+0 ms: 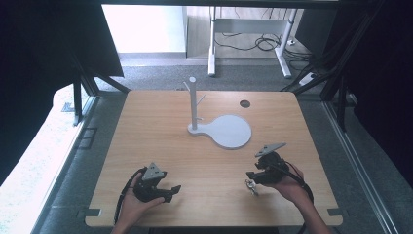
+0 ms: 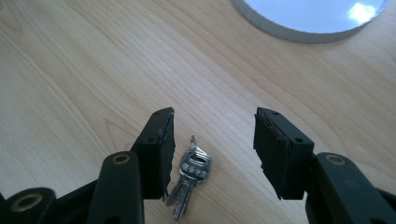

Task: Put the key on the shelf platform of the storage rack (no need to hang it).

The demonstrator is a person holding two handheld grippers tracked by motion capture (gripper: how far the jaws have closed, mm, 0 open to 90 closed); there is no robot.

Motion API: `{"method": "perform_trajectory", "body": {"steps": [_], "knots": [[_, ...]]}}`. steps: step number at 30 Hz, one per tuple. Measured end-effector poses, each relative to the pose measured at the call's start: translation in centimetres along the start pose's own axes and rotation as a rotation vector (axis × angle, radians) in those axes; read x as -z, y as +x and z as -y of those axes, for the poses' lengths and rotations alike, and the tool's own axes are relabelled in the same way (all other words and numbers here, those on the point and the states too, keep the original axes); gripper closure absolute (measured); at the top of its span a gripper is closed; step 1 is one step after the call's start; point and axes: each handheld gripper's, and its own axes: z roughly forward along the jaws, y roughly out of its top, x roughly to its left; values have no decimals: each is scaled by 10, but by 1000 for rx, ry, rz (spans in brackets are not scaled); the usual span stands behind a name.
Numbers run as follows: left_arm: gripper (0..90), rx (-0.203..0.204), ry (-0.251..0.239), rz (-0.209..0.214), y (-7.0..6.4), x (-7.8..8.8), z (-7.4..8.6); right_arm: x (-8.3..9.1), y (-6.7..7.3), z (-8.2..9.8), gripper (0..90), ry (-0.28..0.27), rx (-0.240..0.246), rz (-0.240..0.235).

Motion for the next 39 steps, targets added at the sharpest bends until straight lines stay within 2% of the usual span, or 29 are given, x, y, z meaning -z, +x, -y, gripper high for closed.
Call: {"method": "perform_trajectory", "body": {"steps": [7,18,23,26,29,39], "knots": [[241,-6,5,8,-2,-2,0,-11,6,-1,499,43,2,-9],[241,6,-4,4,2,0,1,-15,17,-7,524,79,-3,-10],[241,5,-3,3,2,0,1,-28,16,-7,568,133,-3,-22],[241,3,-1,3,3,0,1,-33,15,-7,589,146,-7,-9],[241,5,-2,0,4,1,2,-38,12,-7,606,170,-12,-16],[241,7,-1,-3,5,1,2,-46,6,-5,677,204,-26,-8]]}}
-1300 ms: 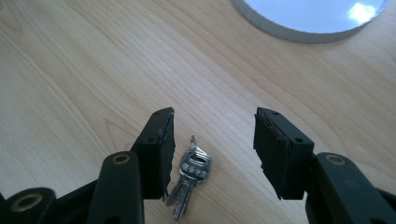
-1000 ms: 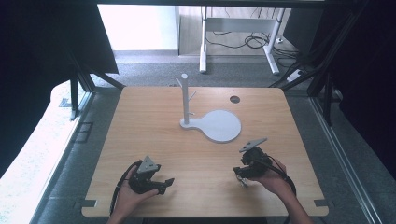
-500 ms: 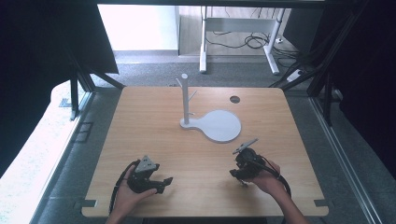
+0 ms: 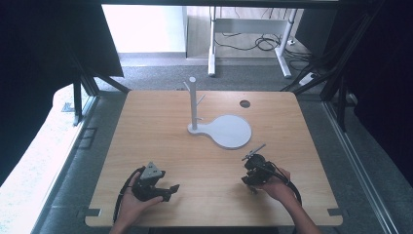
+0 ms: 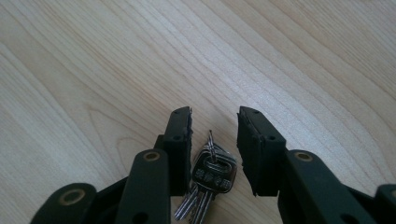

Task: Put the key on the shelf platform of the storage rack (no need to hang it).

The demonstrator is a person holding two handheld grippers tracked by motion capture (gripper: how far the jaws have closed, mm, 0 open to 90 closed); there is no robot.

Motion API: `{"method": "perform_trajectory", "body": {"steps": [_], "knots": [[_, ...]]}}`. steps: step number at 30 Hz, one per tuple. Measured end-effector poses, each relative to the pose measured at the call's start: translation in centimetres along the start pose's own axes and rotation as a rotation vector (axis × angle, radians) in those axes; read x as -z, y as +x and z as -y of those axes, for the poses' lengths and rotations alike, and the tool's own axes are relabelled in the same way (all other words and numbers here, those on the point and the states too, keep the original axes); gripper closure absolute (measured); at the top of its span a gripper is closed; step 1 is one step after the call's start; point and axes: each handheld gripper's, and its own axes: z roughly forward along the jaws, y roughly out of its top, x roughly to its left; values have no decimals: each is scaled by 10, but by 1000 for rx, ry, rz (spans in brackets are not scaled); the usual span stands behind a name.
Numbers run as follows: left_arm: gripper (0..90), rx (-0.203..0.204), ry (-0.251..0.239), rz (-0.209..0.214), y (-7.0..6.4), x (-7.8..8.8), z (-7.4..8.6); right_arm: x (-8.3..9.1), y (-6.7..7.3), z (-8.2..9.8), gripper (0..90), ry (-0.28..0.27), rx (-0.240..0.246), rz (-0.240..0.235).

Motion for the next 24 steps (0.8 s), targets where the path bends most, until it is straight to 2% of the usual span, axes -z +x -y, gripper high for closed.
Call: {"method": "perform_trajectory", "body": {"steps": [9,15,24], "knots": [[241,2,3,-6,2,0,1,-8,-6,0,709,22,-22,1],[241,0,4,-9,2,0,1,-10,-13,1,738,27,-54,-4],[241,-2,6,-10,2,0,1,-9,-13,3,767,51,-68,-45]]}}
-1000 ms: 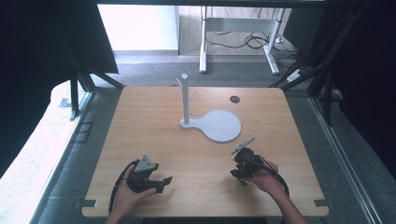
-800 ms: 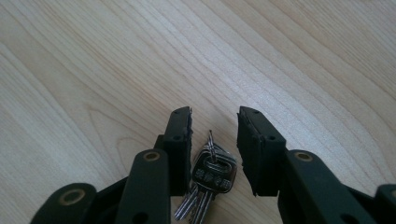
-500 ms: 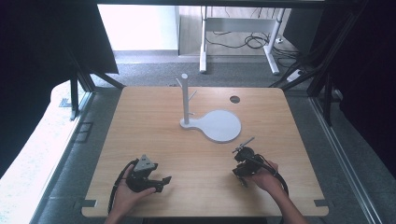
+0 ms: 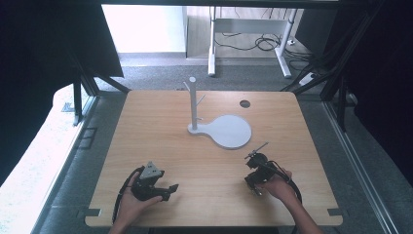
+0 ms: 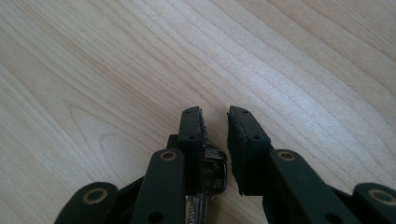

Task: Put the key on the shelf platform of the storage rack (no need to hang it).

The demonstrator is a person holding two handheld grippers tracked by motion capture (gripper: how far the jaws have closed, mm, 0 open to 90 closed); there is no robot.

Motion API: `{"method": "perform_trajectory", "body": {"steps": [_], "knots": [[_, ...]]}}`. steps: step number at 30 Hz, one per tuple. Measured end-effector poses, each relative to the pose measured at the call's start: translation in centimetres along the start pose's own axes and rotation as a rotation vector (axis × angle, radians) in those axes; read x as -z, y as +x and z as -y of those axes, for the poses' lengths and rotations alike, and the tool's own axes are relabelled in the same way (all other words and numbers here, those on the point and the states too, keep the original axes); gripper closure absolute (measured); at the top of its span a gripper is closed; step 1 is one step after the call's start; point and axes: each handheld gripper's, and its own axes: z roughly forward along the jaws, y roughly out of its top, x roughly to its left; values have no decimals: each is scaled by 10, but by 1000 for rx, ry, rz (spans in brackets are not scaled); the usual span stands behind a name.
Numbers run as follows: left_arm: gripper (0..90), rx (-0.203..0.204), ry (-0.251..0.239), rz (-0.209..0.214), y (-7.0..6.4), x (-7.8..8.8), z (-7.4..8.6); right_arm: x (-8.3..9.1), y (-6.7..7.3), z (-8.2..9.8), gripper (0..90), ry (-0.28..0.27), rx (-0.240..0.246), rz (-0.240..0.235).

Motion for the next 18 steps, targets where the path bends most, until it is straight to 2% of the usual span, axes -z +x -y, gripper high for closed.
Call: {"method": "perform_trajectory", "body": {"steps": [8,18], "knots": [[241,2,-3,0,0,0,0,0,2,-2,884,25,19,-22],[241,6,-4,0,2,1,0,4,2,-1,898,51,33,-32]]}}
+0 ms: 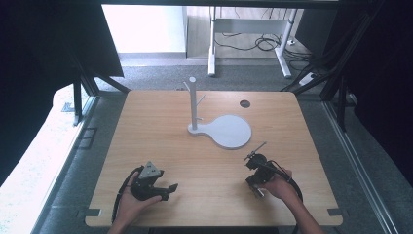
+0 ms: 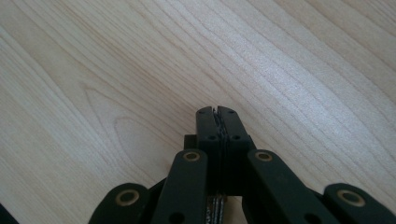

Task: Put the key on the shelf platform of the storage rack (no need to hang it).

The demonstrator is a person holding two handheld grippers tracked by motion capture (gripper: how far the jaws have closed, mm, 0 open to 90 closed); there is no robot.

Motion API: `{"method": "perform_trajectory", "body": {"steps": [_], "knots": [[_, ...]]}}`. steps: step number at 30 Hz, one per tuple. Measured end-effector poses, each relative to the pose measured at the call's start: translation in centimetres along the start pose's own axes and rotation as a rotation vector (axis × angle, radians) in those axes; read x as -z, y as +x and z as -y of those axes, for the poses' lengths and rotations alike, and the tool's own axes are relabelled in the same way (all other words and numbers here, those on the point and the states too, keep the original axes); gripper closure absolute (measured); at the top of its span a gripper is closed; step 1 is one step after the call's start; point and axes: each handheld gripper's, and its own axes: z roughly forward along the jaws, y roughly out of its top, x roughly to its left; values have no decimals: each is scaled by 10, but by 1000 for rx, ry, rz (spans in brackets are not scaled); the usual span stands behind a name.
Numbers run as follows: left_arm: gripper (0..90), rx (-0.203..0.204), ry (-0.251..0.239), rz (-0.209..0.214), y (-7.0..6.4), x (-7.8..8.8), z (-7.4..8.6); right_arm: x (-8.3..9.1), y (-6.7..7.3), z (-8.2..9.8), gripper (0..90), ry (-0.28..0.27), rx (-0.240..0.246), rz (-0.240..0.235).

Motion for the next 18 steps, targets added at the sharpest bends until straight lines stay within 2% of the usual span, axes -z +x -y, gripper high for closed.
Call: {"method": "perform_trajectory", "body": {"steps": [18], "knots": [[241,3,-5,0,1,1,0,41,-5,-6,900,-37,16,18]]}}
